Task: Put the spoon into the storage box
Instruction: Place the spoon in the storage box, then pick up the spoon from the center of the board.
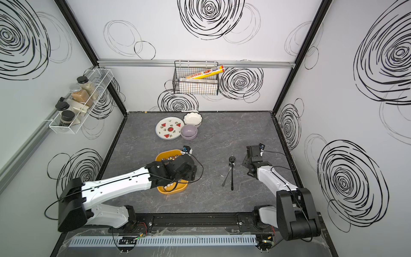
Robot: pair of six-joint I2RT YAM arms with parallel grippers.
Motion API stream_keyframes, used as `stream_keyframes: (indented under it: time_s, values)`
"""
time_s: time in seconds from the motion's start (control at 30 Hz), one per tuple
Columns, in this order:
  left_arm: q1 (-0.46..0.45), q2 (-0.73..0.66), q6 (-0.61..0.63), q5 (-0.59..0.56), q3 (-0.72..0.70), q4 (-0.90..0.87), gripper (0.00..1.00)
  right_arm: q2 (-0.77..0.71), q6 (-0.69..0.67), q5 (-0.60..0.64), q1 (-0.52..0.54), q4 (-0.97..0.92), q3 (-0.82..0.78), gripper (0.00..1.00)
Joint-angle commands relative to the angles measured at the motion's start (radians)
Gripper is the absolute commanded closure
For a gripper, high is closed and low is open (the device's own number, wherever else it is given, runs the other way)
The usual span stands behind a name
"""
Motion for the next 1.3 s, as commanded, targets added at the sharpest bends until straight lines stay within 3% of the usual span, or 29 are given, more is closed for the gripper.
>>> stream_keyframes:
  time_s: [0.0,0.33,0.63,1.0,1.27]
  values:
    - [-0.035,0.156,-0.009,0.047,0.115,0.114,0.30,-0.009,0.015,-0.011,-0.030,0.065,-0.022,0.63]
    - [-0.070,0.653,0.030,0.114,0.617,0.011,0.36,-0.020,0.020,-0.027,-0.051,0.070,-0.048,0.61]
    - [-0.073,0.927,0.051,0.113,0.927,-0.114,0.40,-0.039,0.016,-0.041,-0.057,0.073,-0.054,0.61]
    - [-0.077,1.065,0.061,0.037,1.042,-0.225,0.45,-0.035,0.017,-0.067,-0.059,0.084,-0.058,0.61]
    - [-0.075,1.053,0.062,-0.054,0.991,-0.282,0.67,-0.030,0.016,-0.089,-0.059,0.095,-0.063,0.61]
